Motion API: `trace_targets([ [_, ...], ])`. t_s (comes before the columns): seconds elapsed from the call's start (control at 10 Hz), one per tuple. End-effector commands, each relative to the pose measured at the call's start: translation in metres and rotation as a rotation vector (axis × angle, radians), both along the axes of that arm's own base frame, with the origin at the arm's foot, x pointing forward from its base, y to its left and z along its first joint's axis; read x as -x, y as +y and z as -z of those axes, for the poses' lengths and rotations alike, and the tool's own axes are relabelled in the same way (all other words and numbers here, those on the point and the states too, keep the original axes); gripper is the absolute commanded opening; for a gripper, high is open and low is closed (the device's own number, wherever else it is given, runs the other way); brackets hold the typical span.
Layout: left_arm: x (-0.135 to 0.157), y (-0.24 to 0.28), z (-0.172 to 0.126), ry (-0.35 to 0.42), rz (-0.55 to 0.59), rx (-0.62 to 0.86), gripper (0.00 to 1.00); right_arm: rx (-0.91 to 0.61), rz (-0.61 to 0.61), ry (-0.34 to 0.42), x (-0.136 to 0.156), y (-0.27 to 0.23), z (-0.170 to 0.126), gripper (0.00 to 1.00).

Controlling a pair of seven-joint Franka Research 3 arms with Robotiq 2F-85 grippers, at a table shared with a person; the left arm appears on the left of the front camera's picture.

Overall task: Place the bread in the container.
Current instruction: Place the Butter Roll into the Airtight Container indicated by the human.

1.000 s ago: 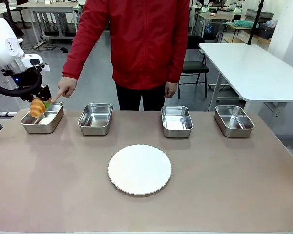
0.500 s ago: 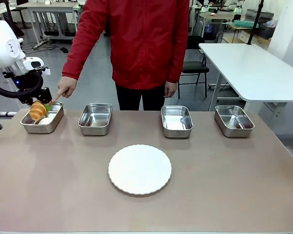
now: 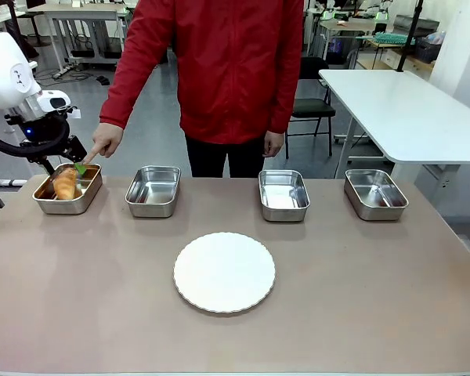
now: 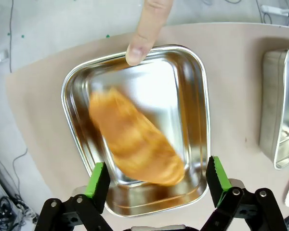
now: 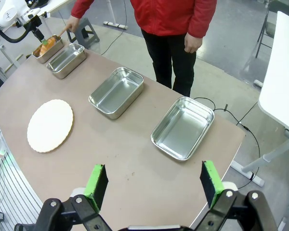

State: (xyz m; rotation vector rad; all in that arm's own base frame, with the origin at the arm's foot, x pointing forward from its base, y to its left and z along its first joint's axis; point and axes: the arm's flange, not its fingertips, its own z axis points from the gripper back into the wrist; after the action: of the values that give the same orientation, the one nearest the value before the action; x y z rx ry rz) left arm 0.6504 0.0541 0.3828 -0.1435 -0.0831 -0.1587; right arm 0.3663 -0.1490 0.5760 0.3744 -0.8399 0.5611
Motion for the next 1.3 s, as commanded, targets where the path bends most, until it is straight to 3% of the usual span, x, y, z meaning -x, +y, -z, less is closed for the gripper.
trace_targets([
  [0.0,0.007,-0.002,-0.005,-0.017,0.020,-0.004,1.00,-0.022,-0.012,-0.024,-0.001,0.000,0.000,1.00],
  [0.8,0.000,-0.001,0.000,-0.001,0.004,0.001,1.00,-0.022,-0.012,-0.024,-0.001,0.000,0.000,1.00],
  [1.2,0.101,-0.040,-0.023,-0.231,-0.106,-0.092,1.00,-0.022,-0.012,-0.024,-0.001,0.000,0.000,1.00],
])
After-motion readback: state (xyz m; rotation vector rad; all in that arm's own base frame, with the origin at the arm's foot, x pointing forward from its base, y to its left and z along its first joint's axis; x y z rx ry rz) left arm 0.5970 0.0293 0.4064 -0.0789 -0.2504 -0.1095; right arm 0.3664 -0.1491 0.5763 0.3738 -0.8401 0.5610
